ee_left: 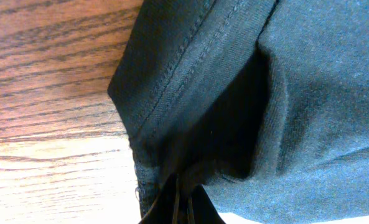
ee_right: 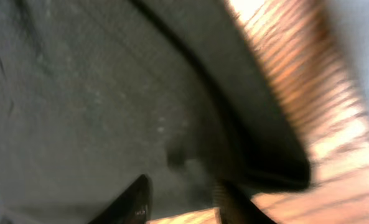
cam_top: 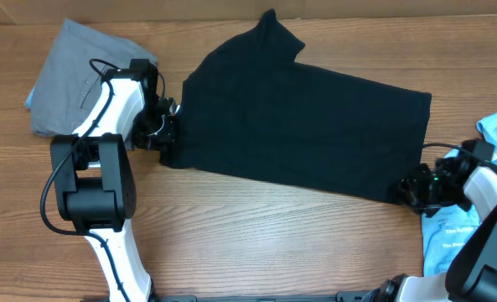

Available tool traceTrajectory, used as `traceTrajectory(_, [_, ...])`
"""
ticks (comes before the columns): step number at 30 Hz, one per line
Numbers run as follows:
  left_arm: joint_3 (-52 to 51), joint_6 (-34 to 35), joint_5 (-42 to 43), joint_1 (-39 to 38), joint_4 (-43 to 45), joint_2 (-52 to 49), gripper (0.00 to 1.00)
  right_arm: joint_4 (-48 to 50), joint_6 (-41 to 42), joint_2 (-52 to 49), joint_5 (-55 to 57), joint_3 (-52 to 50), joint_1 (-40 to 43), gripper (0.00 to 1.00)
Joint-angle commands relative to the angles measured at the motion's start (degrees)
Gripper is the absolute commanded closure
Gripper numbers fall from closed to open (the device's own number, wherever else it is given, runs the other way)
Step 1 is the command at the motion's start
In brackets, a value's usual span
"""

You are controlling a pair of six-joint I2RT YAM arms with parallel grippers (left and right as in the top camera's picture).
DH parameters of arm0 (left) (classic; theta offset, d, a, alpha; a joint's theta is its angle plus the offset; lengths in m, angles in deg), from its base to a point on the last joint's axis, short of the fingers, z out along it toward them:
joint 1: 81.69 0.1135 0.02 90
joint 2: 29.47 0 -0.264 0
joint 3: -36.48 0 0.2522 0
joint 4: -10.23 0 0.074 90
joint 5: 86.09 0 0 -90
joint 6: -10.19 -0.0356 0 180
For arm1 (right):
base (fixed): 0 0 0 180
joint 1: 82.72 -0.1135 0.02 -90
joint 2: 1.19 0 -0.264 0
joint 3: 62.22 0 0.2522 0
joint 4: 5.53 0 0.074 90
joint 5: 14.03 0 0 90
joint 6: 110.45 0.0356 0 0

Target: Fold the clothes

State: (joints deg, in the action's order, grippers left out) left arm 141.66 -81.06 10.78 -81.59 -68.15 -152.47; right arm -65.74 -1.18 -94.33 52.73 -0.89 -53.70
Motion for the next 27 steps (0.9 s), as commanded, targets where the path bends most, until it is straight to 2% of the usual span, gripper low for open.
traceTrajectory(1, [-0.09, 1.49, -1.53, 0.37, 0.15, 1.62, 0.96, 0.57, -0.63, 1.20, -1.27, -0.22, -1.36, 0.85])
traceTrajectory(2, [-0.09, 1.55, -1.55, 0.46, 0.11, 1.62, 0.96, -1.25, 1.01, 1.22, -0.15, 0.57, -0.79, 0.96])
traceTrajectory(4, [-0.07, 2.19, -1.55, 0.96, -0.02, 1.62, 0.96, -5.44, 4.57, 1.22, 2.08, 2.01, 0.59, 0.96])
traceTrajectory(8, [0.04, 2.95, -1.33, 2.51, -0.55, 1.64, 0.96, -14.60, 4.98, 1.22, 2.47, 3.76, 2.93, 0.96])
traceTrajectory(9, [0.09, 2.95, -1.33, 2.80, -0.72, 1.64, 0.96, -15.89, 4.98, 1.22, 2.62, 3.78, 3.15, 0.90])
traceTrajectory(11, [0.35, 2.95, -1.22, 3.30, -1.18, 1.64, 0.96, -17.59, 4.98, 1.22, 2.56, 3.85, 3.28, 0.67])
traceTrajectory(12, [0.37, 2.93, -0.94, 3.37, -1.25, 1.64, 0.96, -17.88, 4.98, 1.22, 2.54, 4.09, 3.34, 0.64])
traceTrajectory(13, [0.37, 2.93, -0.81, 3.37, -1.31, 1.64, 0.96, -17.20, 4.22, 1.22, 1.92, 4.68, 3.41, 0.63])
traceTrajectory(17, [0.37, 2.56, 0.26, 3.34, -1.33, 1.64, 0.96, -9.62, -7.78, 1.42, -8.98, 8.20, 3.48, 0.63])
traceTrajectory(20, [0.37, 2.56, 0.57, 3.19, -1.33, 1.64, 0.96, -1.18, -7.28, 1.42, -12.55, 9.29, 3.21, 0.60])
traceTrajectory(24, [0.37, 2.56, 2.01, 3.21, -1.33, 1.64, 0.93, 10.51, -4.61, 1.11, -12.20, 8.85, 0.96, 0.60])
traceTrajectory(27, [0.37, 2.56, 2.40, 3.21, -1.29, 1.64, 0.88, 15.56, -2.75, -0.11, -9.33, 8.74, -1.92, 0.60])
